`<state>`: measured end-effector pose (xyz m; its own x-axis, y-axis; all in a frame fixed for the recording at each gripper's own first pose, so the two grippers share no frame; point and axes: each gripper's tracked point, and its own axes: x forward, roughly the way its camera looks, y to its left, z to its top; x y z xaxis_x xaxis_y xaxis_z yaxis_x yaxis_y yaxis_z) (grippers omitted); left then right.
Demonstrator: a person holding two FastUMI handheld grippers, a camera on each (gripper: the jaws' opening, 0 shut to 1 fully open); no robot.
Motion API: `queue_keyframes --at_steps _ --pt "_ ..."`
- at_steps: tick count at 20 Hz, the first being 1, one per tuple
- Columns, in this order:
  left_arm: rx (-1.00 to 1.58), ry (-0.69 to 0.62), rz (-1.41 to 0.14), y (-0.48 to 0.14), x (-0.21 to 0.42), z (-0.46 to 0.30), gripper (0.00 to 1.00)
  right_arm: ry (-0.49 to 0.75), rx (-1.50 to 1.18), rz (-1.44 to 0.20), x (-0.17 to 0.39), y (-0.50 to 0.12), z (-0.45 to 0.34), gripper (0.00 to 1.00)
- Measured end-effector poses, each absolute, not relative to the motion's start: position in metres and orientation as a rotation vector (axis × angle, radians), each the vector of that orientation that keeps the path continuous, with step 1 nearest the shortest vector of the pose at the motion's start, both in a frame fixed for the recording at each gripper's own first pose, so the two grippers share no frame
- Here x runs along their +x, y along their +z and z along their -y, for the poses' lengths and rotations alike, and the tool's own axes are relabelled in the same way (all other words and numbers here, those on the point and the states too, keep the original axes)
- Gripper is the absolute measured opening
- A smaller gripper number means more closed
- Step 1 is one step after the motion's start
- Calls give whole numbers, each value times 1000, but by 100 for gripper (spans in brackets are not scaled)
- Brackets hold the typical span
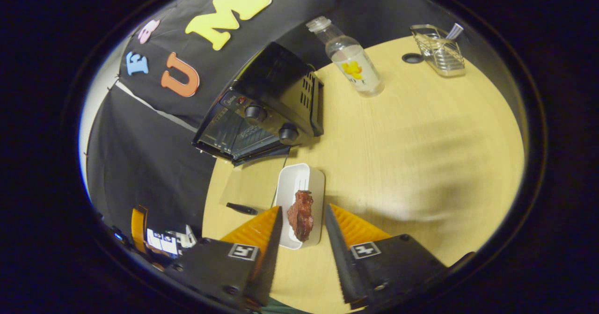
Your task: Open the electric oven with the left hand, put the food in, and close the electric oven.
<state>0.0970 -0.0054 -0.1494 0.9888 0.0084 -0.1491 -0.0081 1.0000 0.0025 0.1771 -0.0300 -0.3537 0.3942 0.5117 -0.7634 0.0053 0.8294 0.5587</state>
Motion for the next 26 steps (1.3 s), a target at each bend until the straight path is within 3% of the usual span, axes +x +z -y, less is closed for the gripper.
queue_keyframes --at_steps 1,3,12,19,26 --pt "-6 3 -142 -147 91 3 96 318 563 -1126 173 -353 27 15" --pt "-26 -6 -140 -146 77 0 96 319 524 -1103 167 -347 28 11" --pt "-15 -43 -65 -129 13 -14 96 346 98 -777 121 -267 -19 10" --pt "-3 -6 -90 -152 -26 -43 95 318 -7 -550 108 -232 -77 10" --pt "-85 48 -25 -134 -68 -96 96 350 44 -417 118 -228 -155 10"
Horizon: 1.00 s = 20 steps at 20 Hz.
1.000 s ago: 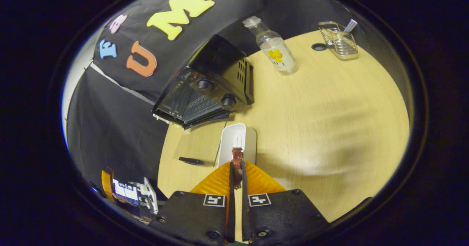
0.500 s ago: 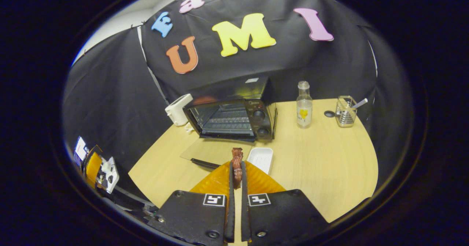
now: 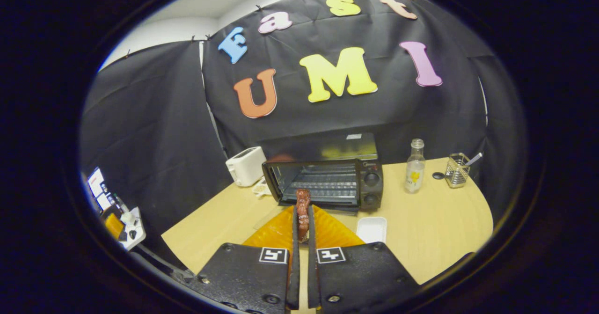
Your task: Open the electric oven with the left hand, put the food in, and close the electric oven.
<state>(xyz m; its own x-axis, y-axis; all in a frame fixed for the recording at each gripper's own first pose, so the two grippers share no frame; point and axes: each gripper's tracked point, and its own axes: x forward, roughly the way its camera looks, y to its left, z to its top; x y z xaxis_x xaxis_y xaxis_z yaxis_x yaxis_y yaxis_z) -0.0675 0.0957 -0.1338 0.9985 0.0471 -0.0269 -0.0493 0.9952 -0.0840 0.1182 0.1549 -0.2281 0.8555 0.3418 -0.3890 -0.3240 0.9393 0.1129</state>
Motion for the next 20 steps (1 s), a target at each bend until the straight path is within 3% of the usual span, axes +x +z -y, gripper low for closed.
queue_keyframes --at_steps 8,20 --pt "-98 134 0 -144 -86 -157 94 343 56 -370 158 -250 -213 10" --pt "-104 217 -62 -182 -57 -196 95 187 517 -306 268 -315 -217 10"
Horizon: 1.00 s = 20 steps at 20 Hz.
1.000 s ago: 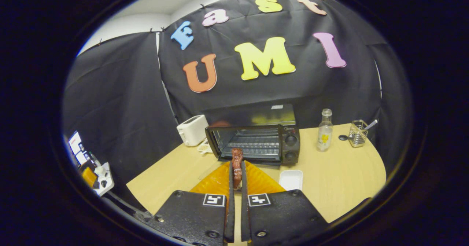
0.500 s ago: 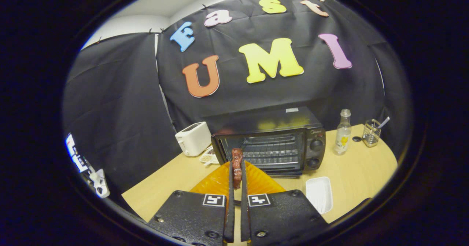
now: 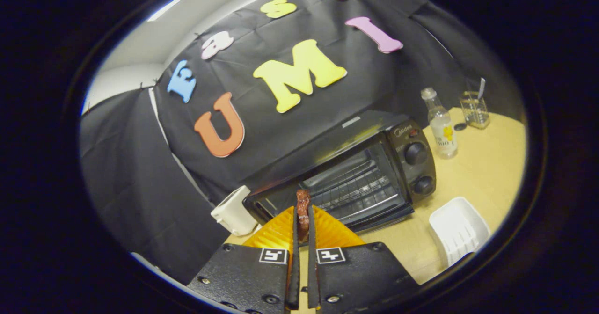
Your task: Open the electric oven with the left hand, put the food in, and close the electric oven.
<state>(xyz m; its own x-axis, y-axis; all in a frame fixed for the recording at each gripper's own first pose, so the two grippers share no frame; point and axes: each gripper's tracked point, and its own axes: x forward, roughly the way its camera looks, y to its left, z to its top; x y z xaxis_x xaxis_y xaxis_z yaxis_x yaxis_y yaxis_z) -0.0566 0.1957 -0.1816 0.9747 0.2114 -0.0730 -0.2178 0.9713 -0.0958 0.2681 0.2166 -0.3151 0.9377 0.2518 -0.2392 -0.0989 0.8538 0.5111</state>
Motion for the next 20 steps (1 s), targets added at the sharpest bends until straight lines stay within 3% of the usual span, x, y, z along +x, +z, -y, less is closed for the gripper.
queue_keyframes --at_steps 6,12,14,15,18,20 --pt "-106 229 -76 -195 -27 -204 95 69 733 -326 342 -352 -203 10" --pt "-107 170 -63 -187 -9 -179 95 31 672 -360 380 -379 -202 12" --pt "-110 155 -70 -191 -7 -174 95 16 597 -364 376 -378 -196 14" --pt "-105 157 -74 -192 -6 -173 95 -5 556 -362 375 -380 -191 22" --pt "-103 143 -81 -191 -6 -165 95 -4 469 -333 364 -374 -184 33" --pt "-133 119 -94 -191 -6 -154 95 13 406 -308 352 -367 -182 34"
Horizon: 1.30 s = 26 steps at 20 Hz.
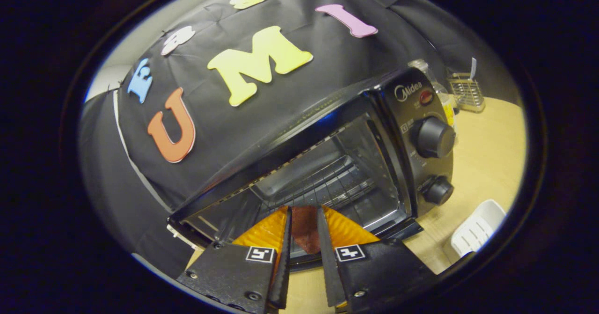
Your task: Open the electric oven with the left hand, put the food in, and close the electric oven.
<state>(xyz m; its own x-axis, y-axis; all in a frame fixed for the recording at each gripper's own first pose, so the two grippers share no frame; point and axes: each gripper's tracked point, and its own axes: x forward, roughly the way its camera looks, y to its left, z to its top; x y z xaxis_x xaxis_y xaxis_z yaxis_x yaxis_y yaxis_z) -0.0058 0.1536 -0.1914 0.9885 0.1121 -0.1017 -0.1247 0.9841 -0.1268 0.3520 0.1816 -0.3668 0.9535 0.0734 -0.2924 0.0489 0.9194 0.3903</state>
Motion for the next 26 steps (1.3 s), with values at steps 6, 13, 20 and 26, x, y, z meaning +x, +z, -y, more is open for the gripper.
queue_keyframes --at_steps 6,13,20,26 --pt "-140 71 -120 -187 -9 -125 95 66 384 -322 285 -347 -171 35" --pt "-123 10 -169 -190 5 -90 95 100 287 -258 226 -297 -121 50" --pt "-93 -84 -278 -233 58 -36 95 165 95 -159 162 -215 -87 95" --pt "-124 -167 -431 -307 103 19 95 166 90 -99 115 -153 -52 100"
